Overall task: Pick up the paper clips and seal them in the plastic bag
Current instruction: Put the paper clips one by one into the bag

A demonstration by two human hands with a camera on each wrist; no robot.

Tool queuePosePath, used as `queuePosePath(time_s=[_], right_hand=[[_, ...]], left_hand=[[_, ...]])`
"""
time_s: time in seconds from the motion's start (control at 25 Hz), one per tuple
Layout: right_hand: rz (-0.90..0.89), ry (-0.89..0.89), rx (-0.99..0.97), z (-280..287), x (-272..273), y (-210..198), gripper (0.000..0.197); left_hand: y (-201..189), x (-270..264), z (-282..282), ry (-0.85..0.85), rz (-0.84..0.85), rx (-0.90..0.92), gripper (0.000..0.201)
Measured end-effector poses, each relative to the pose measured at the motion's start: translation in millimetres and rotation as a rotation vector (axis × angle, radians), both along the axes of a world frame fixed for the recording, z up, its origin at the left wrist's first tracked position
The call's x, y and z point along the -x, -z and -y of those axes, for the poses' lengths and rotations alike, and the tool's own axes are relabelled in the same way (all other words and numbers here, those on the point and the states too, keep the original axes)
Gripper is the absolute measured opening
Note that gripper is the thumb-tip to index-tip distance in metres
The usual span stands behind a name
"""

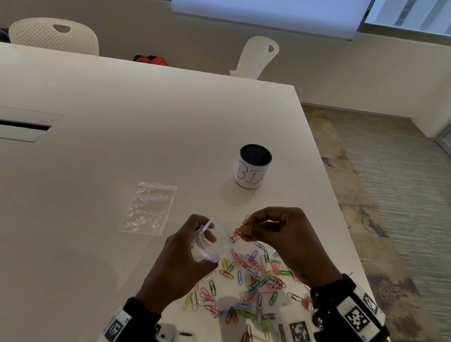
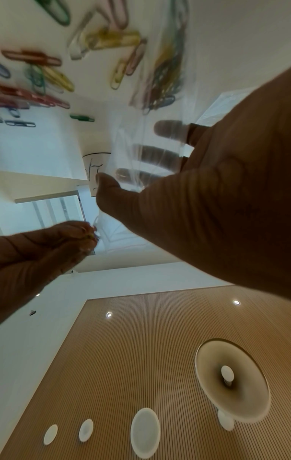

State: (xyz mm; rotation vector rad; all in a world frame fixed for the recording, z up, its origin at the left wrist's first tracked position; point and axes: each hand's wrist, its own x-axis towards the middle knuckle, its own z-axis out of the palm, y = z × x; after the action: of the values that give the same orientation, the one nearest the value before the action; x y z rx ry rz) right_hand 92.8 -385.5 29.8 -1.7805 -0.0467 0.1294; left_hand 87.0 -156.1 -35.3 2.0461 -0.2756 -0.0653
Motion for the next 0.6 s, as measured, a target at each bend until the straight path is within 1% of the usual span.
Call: queuePosePath(time_s=[0.12,0.2,0.44,0.52,0.6], right_hand=[[0.039,0.012,-0.073,-16.0,5.4,-11.2,0.012],[0.071,0.003,-0.062,-23.8,7.4,-14.9,0.012],[0.238,-0.067,0.228,-37.8,7.8,-9.9,0.013],[0.277,-0.079,0.295,-39.9,7.0,-9.5,0.015],[0.289,-0.096,0.316,-39.6,6.4,-10.5,0.016]], left_hand=[[0.4,-0.4,3.3,0.01,0.01,-0.016,0.055],[-0.9,-0.4,4.3,0.013,-0.003,-0.005,0.055],[-7.2,0.8,4.6,0.009,-0.009,-0.011,0.058],[-8.5,1.0,4.8,0.0,-0.006,-0.02,0.058],[-8.9,0.5,4.6,-0.002,0.003,-0.017,0.055]])
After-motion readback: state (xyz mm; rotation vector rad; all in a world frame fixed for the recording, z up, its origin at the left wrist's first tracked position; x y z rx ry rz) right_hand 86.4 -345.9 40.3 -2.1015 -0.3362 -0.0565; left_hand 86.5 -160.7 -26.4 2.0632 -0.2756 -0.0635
